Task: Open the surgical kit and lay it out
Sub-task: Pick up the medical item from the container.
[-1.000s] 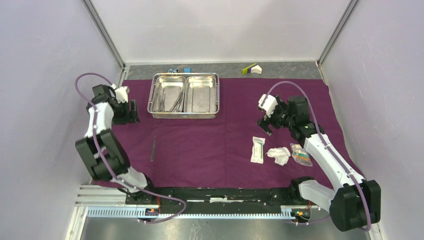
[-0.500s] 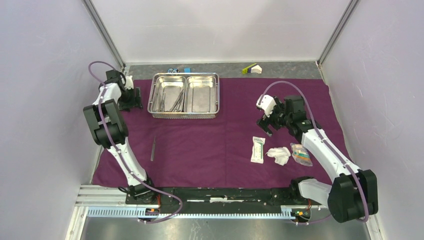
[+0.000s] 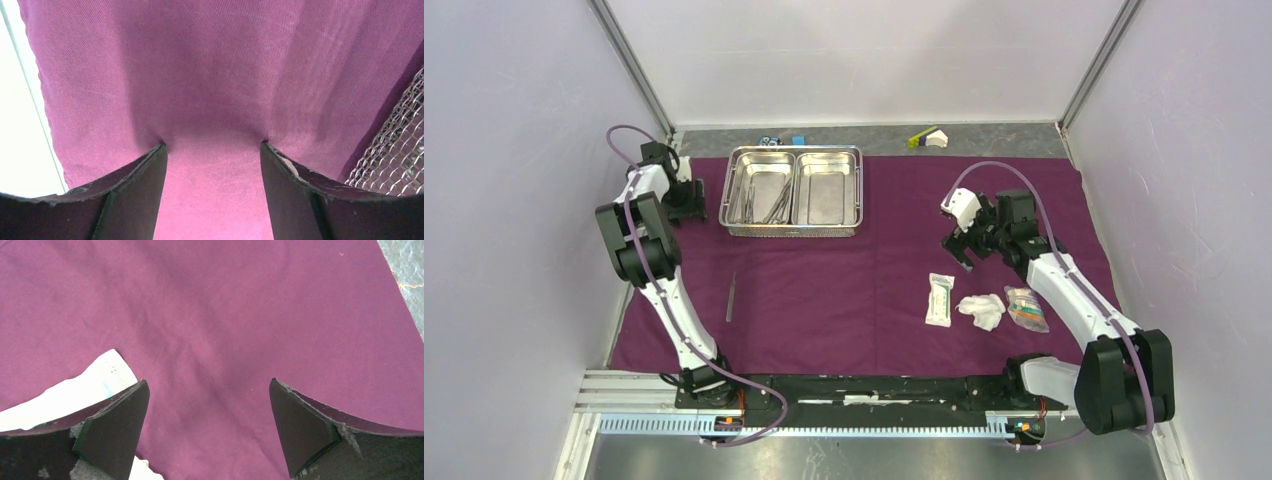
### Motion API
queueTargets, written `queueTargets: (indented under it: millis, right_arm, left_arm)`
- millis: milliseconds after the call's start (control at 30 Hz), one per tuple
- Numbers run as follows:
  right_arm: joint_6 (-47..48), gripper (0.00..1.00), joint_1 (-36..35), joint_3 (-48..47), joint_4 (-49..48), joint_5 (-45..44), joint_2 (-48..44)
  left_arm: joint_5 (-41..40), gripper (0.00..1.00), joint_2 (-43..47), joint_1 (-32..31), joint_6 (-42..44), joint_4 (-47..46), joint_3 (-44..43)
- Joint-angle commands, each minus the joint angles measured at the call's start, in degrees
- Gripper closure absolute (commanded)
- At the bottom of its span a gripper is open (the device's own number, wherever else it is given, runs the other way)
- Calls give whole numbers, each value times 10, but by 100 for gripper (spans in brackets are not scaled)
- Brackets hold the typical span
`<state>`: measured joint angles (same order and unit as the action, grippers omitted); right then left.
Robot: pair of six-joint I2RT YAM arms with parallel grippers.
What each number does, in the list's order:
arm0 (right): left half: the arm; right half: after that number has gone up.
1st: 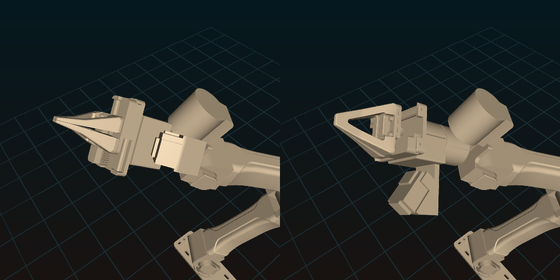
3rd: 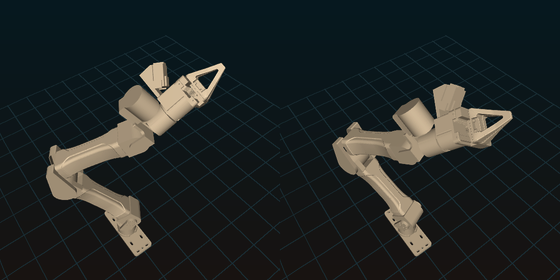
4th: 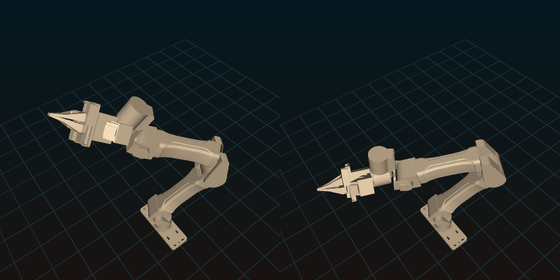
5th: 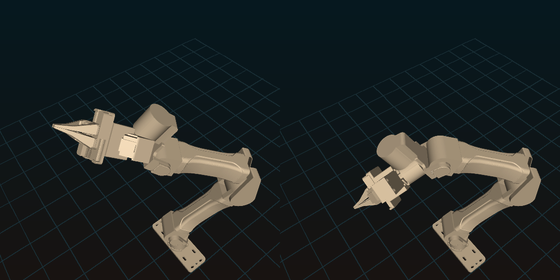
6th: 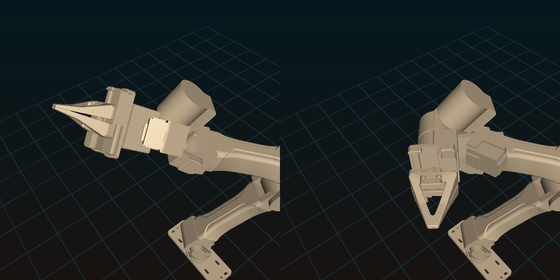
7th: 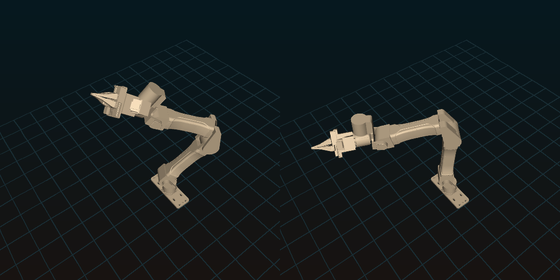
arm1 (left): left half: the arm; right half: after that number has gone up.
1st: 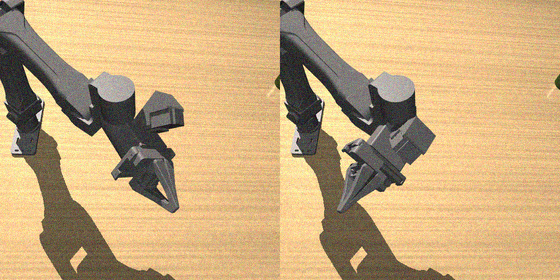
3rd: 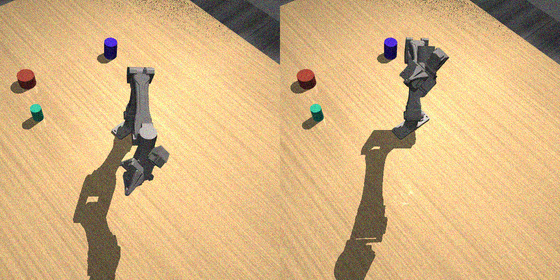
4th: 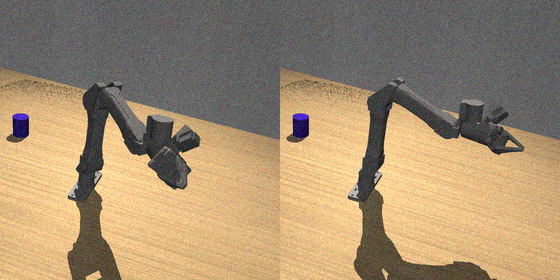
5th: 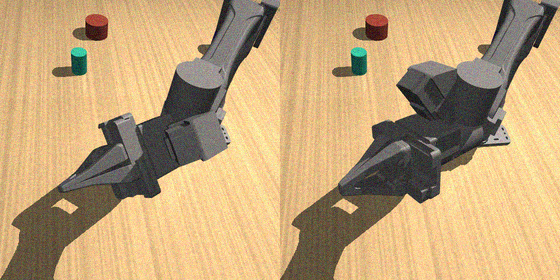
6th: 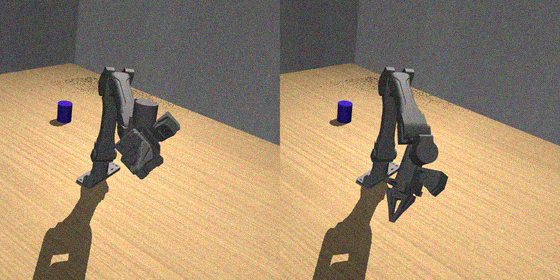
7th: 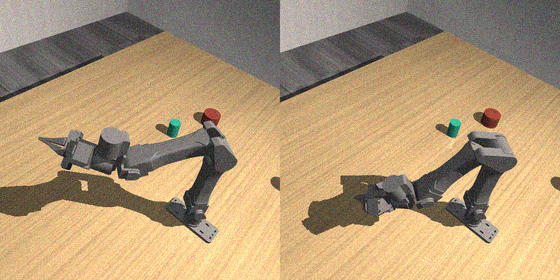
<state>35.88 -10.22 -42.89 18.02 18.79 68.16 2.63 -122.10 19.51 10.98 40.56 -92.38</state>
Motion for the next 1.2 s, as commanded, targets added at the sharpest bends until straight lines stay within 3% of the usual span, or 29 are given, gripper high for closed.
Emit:
queueTargets:
  millis: [0,400,667,1167]
  right_arm:
    - [5,3,12,-14,-13,-3,7]
    - [2,3,34,-14,-11,11,10]
    - [2,3,35,-18,-8,22,12]
    - [-2,3,37,-14,-17,14,0]
  left_arm:
    - [-25,25,-31,2,5,-18,-28]
    - [-65,25,66,6,31,-5,8]
    - [-36,24,133,1,30,-4,16]
    - [-3,18,84,-228,-22,-5,-128]
